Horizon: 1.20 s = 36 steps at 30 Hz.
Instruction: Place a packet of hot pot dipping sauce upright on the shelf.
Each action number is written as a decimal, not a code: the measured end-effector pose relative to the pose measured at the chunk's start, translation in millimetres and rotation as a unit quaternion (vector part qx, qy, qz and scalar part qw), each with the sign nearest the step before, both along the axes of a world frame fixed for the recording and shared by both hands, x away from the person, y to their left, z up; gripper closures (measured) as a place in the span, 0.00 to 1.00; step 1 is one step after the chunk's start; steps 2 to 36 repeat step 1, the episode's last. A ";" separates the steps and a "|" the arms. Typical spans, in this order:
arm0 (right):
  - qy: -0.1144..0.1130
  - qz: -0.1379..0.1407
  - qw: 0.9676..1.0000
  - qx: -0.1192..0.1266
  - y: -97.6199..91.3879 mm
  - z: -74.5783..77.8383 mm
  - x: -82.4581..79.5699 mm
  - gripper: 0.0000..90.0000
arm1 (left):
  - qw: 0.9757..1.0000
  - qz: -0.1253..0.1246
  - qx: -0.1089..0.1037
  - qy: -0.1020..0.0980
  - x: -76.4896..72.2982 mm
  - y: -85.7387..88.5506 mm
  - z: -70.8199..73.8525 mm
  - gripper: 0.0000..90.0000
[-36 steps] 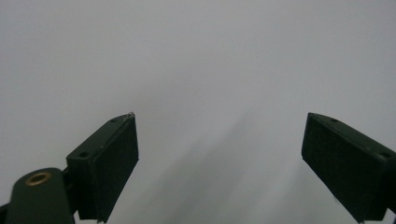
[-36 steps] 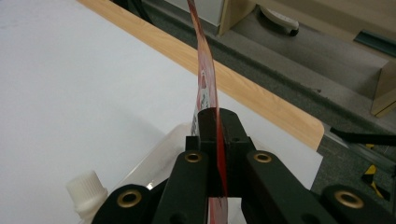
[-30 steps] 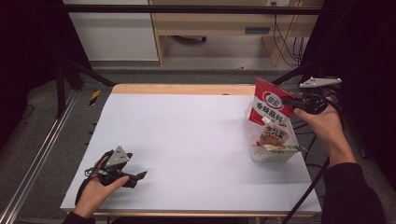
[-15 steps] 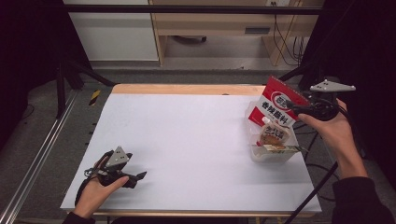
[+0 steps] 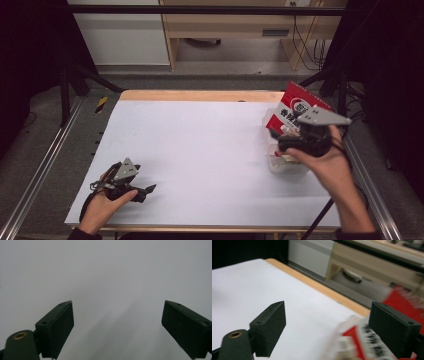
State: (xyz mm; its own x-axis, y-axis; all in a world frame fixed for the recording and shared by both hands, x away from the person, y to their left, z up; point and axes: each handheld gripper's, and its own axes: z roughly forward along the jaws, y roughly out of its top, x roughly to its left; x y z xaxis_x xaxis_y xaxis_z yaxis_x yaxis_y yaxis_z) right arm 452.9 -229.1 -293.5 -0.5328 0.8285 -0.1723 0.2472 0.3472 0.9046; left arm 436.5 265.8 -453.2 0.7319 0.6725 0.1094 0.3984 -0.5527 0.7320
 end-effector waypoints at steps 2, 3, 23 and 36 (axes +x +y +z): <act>0.002 0.007 1.000 0.010 12.4 -7.8 -7.1 0.16 | 1.000 0.001 0.000 0.000 -0.1 0.3 -0.2 0.11; 0.002 0.007 1.000 0.010 12.4 -7.8 -7.1 0.16 | 1.000 0.001 0.000 0.000 -0.1 0.3 -0.2 0.11; 0.002 0.007 1.000 0.010 12.4 -7.8 -7.1 0.16 | 1.000 0.001 0.000 0.000 -0.1 0.3 -0.2 0.11; 0.002 0.007 1.000 0.010 12.4 -7.8 -7.1 0.16 | 1.000 0.001 0.000 0.000 -0.1 0.3 -0.2 0.11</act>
